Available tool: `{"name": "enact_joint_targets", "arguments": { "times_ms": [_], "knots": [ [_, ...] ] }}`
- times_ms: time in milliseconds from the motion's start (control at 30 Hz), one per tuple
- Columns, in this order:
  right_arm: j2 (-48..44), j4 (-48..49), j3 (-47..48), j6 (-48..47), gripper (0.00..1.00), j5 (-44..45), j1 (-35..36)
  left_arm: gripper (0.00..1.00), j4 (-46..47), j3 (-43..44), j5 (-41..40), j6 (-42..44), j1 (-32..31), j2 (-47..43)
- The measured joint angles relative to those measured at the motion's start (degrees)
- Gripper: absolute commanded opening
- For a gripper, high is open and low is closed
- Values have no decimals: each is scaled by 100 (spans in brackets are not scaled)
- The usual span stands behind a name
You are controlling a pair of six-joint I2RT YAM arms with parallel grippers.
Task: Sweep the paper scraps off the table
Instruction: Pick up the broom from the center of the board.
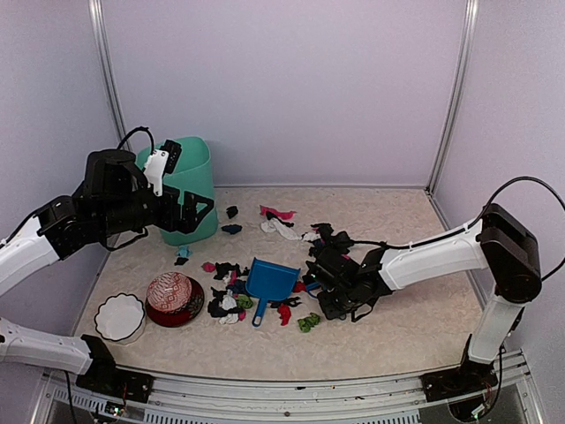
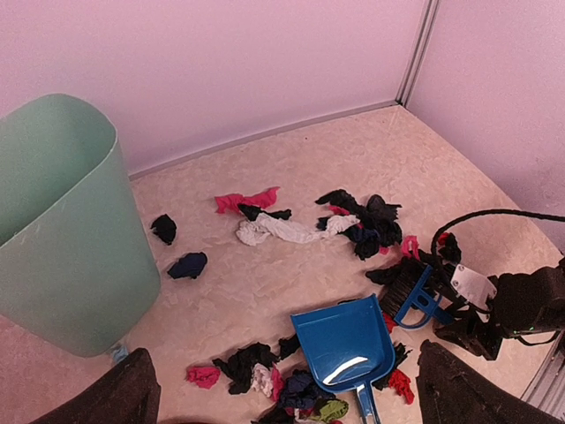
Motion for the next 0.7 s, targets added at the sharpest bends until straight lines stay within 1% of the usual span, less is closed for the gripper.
{"name": "enact_joint_targets", "arguments": {
  "times_ms": [167,333,700],
  "knots": [
    [87,-92,92,149,21,243,101,99,0,-4,-48,-15,-15,-33],
    [98,-144,101,221,1,343,111,99,0,-9,-125,-22,-42,-63],
    [-46,-323,20,302,0,369,111,99,0,-37,-195,-105,-72,-83]
  ]
}}
